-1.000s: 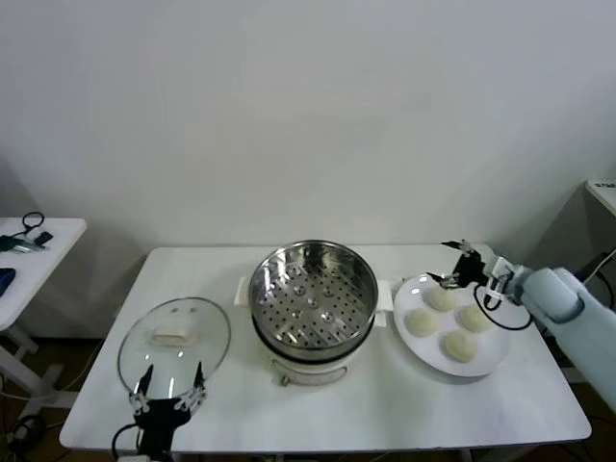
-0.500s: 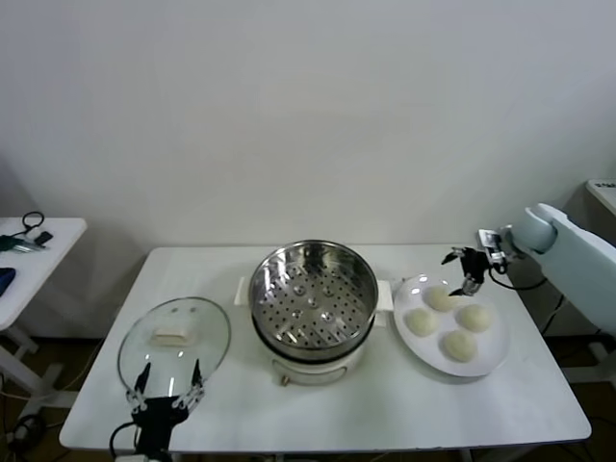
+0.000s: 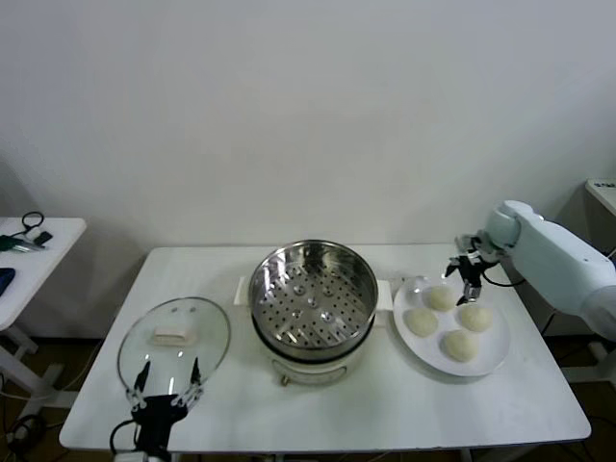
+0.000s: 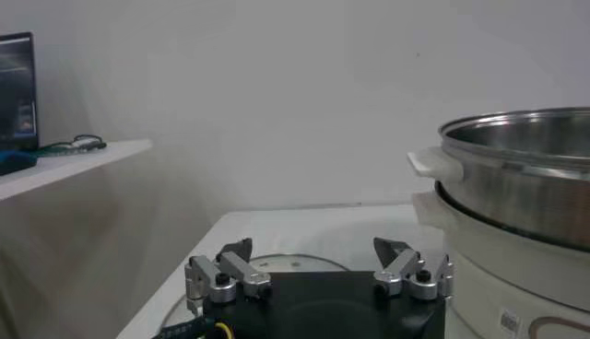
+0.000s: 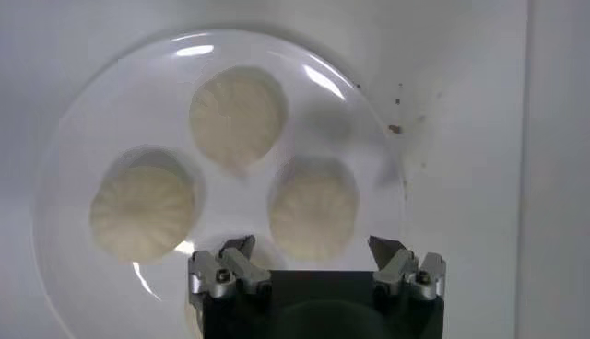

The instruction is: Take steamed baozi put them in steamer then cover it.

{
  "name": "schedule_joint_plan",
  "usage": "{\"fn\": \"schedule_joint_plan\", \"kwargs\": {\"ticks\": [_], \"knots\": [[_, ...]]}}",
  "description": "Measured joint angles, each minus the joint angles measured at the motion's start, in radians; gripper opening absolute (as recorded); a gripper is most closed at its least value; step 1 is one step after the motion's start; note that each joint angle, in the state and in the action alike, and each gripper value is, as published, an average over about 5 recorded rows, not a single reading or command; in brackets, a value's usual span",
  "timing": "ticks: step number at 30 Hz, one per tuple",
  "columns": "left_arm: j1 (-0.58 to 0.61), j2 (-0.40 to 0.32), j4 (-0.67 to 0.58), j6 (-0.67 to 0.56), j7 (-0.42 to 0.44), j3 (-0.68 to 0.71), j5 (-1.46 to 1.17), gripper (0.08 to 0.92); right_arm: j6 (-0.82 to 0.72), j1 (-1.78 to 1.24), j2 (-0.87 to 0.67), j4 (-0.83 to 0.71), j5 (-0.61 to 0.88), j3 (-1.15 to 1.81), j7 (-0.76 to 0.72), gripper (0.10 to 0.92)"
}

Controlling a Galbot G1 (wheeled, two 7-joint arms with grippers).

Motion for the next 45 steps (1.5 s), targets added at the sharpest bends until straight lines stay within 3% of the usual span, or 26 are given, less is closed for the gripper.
{"fn": "schedule_joint_plan", "kwargs": {"ticks": [12, 22, 29, 37, 45], "knots": [[-0.001, 0.011, 0.006, -0.006, -0.003, 0.001, -0.005, 0.823, -0.008, -0.032, 0.048, -0.064, -0.035, 0.047, 0.017, 0.805], [0.0, 0.015, 0.005, -0.007, -0.012, 0.002, -0.005, 0.823, -0.014, -0.038, 0.056, -0.073, -0.047, 0.064, 0.028, 0.62], [0.005, 0.015, -0.001, -0.011, -0.019, 0.001, -0.005, 0.823, -0.005, -0.021, 0.043, -0.048, -0.034, 0.05, 0.017, 0.587], [0.013, 0.015, -0.016, -0.012, -0.02, 0.004, -0.003, 0.823, 0.048, 0.115, -0.005, 0.061, 0.05, -0.076, -0.006, 0.585], [0.02, 0.013, -0.021, -0.012, -0.021, 0.012, 0.005, 0.823, 0.154, 0.364, -0.043, 0.318, 0.184, -0.279, -0.014, 0.581]]}}
